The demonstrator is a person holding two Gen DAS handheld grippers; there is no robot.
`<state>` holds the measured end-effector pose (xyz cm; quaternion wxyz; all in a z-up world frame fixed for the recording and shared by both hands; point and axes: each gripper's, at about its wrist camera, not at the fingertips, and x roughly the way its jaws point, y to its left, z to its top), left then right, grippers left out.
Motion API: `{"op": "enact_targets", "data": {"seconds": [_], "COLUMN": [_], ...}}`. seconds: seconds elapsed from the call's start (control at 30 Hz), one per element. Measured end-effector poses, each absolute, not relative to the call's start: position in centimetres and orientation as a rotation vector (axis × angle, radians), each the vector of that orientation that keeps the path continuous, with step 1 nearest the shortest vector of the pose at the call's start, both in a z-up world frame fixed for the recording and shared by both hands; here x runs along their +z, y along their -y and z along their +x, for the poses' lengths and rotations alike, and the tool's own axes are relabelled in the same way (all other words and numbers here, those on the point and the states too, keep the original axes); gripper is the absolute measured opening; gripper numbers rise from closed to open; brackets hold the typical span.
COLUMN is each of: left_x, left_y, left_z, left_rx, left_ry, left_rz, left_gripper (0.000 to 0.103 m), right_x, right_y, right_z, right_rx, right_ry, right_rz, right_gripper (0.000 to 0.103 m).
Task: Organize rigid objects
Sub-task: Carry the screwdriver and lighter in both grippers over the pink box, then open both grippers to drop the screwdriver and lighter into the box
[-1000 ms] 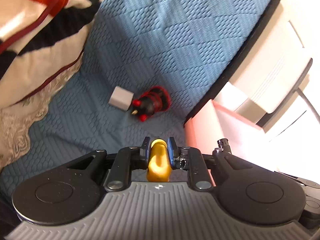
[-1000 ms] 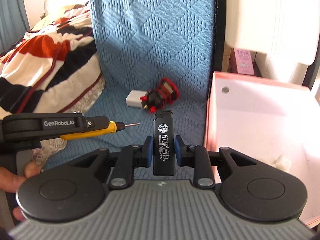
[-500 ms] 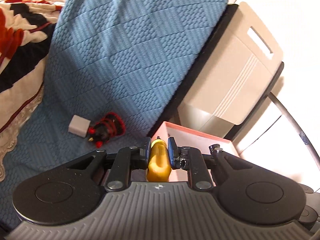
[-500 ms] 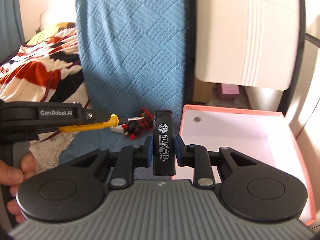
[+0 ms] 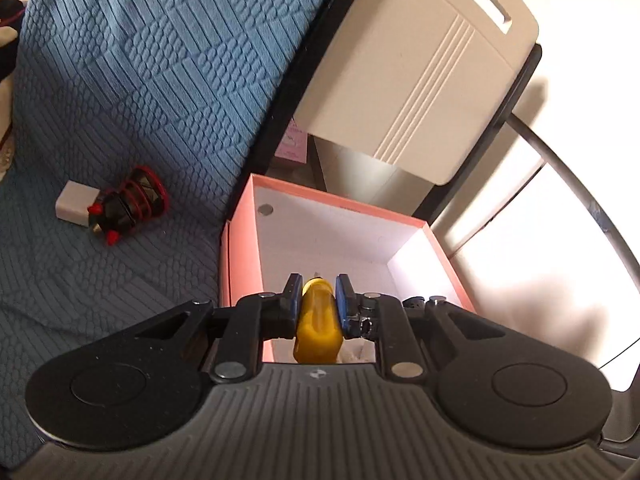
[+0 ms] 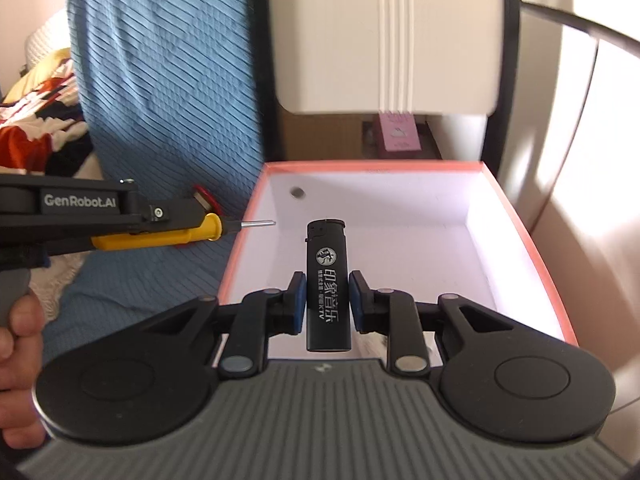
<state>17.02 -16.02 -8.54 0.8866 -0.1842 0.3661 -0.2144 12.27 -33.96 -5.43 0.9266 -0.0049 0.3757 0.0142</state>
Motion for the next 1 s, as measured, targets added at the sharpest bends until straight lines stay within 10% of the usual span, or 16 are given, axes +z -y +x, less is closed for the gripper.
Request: {"op": "enact_targets", "data": {"seconds": [0.43,1.0], "left_x": [-15.0,-11.7], "left_y": [20.8,17.9], "left_z": [17.3,14.2], "left_rx": [-0.470,-0.422], "left_ry": [-0.955,-0.898], "left_rz": [-0.310,-0.269], "left_gripper": [0.021,0.034], "right_x": [-12.9,-8.7], "right_y": [38.9,37.5], "right_z": [11.7,10.1], "right_rx": [-0.049,-0.010], "right_ry": [-0.918,-0.823], "right_rz": [0.114,0.171], "right_gripper": [0.027,0.030]}}
